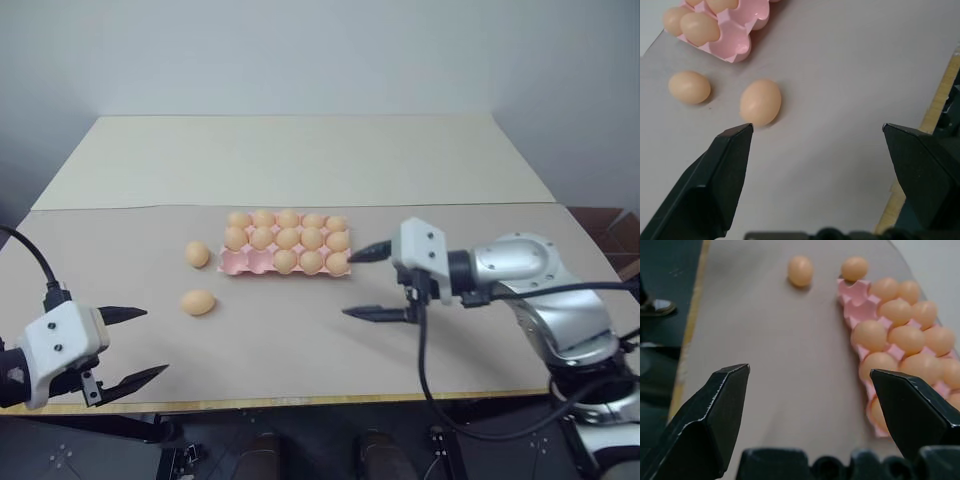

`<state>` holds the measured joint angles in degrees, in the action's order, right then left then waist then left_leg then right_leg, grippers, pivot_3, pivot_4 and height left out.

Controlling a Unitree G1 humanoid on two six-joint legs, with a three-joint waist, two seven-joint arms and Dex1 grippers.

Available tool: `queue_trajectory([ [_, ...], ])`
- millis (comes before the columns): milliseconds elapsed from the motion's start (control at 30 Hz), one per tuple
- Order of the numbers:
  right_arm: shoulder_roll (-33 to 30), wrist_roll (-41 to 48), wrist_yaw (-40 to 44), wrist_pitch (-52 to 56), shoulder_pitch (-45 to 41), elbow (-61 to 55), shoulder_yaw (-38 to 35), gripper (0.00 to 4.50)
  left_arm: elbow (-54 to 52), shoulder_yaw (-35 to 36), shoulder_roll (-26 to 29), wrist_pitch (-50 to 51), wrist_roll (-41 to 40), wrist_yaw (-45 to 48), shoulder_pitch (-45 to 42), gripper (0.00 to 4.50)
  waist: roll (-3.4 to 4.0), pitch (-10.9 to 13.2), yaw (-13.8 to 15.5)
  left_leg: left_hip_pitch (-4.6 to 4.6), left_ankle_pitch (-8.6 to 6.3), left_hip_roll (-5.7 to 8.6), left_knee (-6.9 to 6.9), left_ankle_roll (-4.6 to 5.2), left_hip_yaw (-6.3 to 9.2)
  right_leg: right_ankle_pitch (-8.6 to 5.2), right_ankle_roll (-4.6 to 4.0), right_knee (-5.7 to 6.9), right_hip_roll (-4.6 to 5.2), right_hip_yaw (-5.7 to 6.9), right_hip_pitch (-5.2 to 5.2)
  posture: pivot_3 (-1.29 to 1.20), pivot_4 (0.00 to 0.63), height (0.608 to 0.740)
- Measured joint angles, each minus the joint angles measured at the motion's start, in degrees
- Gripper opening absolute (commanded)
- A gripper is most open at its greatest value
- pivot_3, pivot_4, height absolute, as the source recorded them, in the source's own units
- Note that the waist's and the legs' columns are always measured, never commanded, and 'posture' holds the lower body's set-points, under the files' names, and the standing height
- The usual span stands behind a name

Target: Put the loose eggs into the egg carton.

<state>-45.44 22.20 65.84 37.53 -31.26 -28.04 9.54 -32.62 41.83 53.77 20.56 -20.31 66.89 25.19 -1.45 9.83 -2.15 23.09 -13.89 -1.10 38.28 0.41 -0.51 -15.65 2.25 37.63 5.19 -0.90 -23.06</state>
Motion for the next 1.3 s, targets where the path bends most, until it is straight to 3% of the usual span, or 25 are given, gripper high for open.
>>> queue_trajectory([
  [467,-2.75,2.93,-4.26,3.1,2.77,-3.42,-1.52,4.47,5.69,-7.8,0.13,-2.61,1.64,-3.89,-8.13,4.5,-0.01,-0.01,1.13,0.08,0.0,0.02,0.02,0.0,0.0,0.0,0.0,0.0,0.01,0.01,-0.07,0.0,0.15,0.74],
  [733,-2.62,3.48,-9.25,5.07,4.47,-6.29,-1.99,4.47,16.88,-18.33,0.33,-6.1,4.51,-6.27,-20.83,4.5,-0.03,-0.02,1.62,0.1,0.01,0.07,0.06,0.01,0.02,0.0,0.01,0.02,0.02,0.04,-0.05,0.0,0.15,0.74],
  [967,-2.07,4.01,-13.68,8.72,4.92,-9.29,-2.25,4.47,30.04,-29.84,-5.84,-8.62,6.09,-8.12,-32.67,4.5,-0.06,-0.04,1.42,0.16,0.0,0.09,0.09,0.02,0.01,0.0,0.02,0.05,0.02,0.04,-0.1,0.0,0.15,0.74],
  [1267,-1.89,6.56,-19.32,14.53,5.99,-13.84,-4.55,4.47,44.14,-37.25,-10.01,-14.33,9.96,-8.18,-40.2,4.5,-0.1,-0.06,1.47,0.17,0.01,0.1,0.15,0.02,0.05,0.0,0.02,0.09,0.03,0.07,-0.08,0.0,0.15,0.74],
  [1300,-1.89,7.13,-19.96,15.11,6.08,-14.29,-4.94,4.49,44.61,-37.61,-10.01,-14.36,10.0,-8.06,-40.61,4.32,-0.09,-0.06,1.48,0.16,0.01,0.11,0.16,0.02,0.05,0.0,0.02,0.11,0.03,0.06,-0.07,0.0,0.15,0.74],
])
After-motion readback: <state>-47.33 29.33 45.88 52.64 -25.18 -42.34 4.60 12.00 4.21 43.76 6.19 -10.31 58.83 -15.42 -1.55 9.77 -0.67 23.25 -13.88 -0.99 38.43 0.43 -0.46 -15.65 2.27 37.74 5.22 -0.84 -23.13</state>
